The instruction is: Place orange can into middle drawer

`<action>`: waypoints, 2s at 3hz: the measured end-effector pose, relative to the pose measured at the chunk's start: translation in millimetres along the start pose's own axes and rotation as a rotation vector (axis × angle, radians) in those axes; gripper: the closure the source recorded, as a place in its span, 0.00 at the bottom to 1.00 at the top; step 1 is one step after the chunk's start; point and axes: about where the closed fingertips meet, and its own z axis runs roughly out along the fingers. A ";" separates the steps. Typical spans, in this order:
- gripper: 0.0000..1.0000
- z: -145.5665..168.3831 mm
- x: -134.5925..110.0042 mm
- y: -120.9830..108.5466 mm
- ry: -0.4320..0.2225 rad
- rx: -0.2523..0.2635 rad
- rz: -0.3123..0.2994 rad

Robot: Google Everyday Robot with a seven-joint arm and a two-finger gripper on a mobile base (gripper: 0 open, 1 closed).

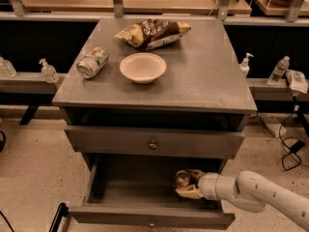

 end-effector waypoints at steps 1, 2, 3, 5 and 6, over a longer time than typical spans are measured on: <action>0.00 1.3 -0.5 0.8 -0.001 -0.002 0.000; 0.00 1.3 -0.5 0.8 -0.001 -0.003 0.000; 0.00 0.8 -1.6 1.3 -0.023 -0.013 0.009; 0.00 -34.9 -22.0 -3.8 -0.244 -0.019 0.043; 0.00 -47.4 -30.9 -2.8 -0.287 0.014 0.024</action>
Offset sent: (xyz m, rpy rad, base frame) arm -0.0001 0.0015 -0.0002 0.0013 0.0006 0.0022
